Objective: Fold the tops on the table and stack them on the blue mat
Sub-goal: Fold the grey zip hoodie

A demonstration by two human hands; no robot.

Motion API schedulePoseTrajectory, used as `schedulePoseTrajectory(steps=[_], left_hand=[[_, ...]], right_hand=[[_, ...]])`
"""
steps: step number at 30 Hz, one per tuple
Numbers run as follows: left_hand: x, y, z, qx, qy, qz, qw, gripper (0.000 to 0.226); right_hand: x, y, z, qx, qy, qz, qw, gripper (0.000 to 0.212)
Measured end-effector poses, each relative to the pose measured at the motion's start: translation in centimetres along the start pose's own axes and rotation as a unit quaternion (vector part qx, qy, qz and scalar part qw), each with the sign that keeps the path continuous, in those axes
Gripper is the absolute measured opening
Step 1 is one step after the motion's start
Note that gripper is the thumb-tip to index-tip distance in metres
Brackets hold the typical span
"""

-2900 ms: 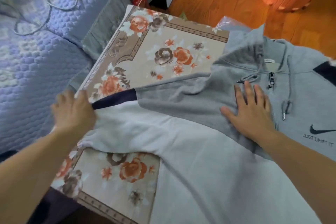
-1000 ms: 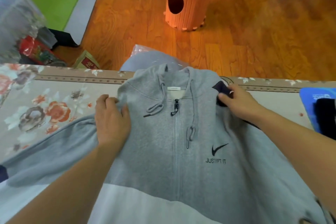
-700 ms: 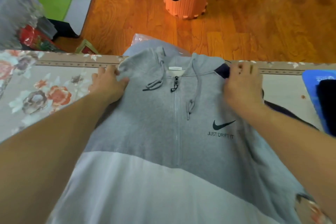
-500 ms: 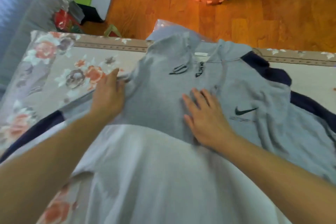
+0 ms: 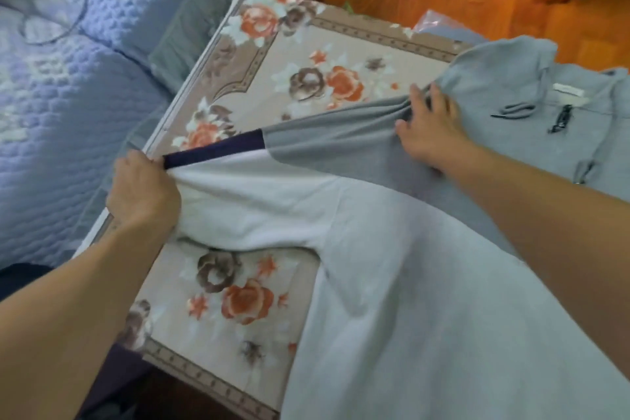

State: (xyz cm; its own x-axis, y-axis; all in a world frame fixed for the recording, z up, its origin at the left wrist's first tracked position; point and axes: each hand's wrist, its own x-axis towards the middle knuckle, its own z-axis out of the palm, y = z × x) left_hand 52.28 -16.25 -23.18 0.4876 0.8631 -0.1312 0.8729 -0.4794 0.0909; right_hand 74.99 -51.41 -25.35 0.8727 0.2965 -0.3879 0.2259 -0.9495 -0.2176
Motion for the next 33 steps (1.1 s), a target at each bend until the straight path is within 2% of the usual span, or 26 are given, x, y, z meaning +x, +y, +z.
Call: schedulePoseTrajectory(steps=[2, 3, 6, 7, 10, 12, 15, 17, 19, 20, 21, 23, 25, 27, 30, 33], left_hand=[[0.6, -0.5, -0.5, 0.016, -0.014, -0.014, 1.000, 0.041], [0.3, -0.4, -0.8, 0.016, -0.023, -0.001, 1.000, 0.043], [-3.3, 1.1, -1.5, -0.042, 0.000, 0.070, 0.997, 0.044], [-6.0, 1.8, -1.8, -0.061, -0.013, 0.103, 0.993, 0.041], [-16.5, 2.2, -1.6, -0.144, -0.131, 0.164, 0.967, 0.025], [-23.9, 1.0, -0.8, -0.149, -0.203, 0.183, 0.950, 0.020], [-32.6, -2.1, 0.3, -0.105, -0.270, 0.191, 0.938, 0.037], [-35.2, -3.9, 0.5, -0.075, -0.278, 0.152, 0.945, 0.043], [-35.8, -4.7, 0.8, -0.069, -0.273, 0.077, 0.956, 0.039], [-35.7, -4.9, 0.9, -0.063, -0.276, 0.059, 0.957, 0.033], [-35.5, -5.0, 1.0, -0.056, -0.280, 0.056, 0.957, 0.026], [-35.2, -5.2, 0.6, -0.064, -0.284, 0.038, 0.956, 0.016], [-34.9, -5.6, -0.4, -0.100, -0.246, -0.021, 0.964, 0.017], [-34.3, -6.2, -1.3, -0.125, -0.200, -0.072, 0.969, 0.025], [-33.4, -6.4, -2.7, -0.094, -0.196, -0.043, 0.975, 0.023], [-32.5, -6.2, -3.6, -0.061, -0.205, 0.024, 0.977, 0.023]], right_hand=[[-0.3, -0.3, 0.3, -0.026, -0.017, 0.002, 1.000, 0.072], [-1.2, -0.5, 0.3, -0.014, -0.002, 0.000, 1.000, 0.073], [-5.4, -0.8, 0.5, 0.029, 0.102, -0.029, 0.994, 0.070], [-7.5, -0.5, 0.9, 0.040, 0.117, -0.042, 0.991, 0.070], [-15.6, 3.0, 2.8, 0.101, 0.131, -0.010, 0.986, 0.066], [-22.5, 7.0, 4.0, 0.127, 0.161, 0.058, 0.977, 0.060], [-34.0, 14.1, 5.0, 0.137, 0.183, 0.211, 0.950, 0.051], [-41.2, 18.7, 5.9, 0.145, 0.155, 0.340, 0.916, 0.045], [-46.4, 22.6, 7.0, 0.161, 0.084, 0.464, 0.867, 0.046], [-47.8, 23.9, 7.4, 0.191, 0.044, 0.500, 0.844, 0.051], [-48.6, 25.0, 7.8, 0.227, 0.016, 0.512, 0.828, 0.054], [-49.1, 26.0, 8.1, 0.299, -0.015, 0.511, 0.806, 0.047], [-49.7, 26.0, 8.0, 0.348, -0.042, 0.503, 0.790, 0.033], [-51.2, 25.2, 7.6, 0.416, -0.032, 0.499, 0.760, 0.025], [-53.7, 24.0, 7.1, 0.487, 0.004, 0.479, 0.731, 0.025], [-55.0, 23.9, 7.4, 0.531, -0.013, 0.471, 0.704, 0.026]])
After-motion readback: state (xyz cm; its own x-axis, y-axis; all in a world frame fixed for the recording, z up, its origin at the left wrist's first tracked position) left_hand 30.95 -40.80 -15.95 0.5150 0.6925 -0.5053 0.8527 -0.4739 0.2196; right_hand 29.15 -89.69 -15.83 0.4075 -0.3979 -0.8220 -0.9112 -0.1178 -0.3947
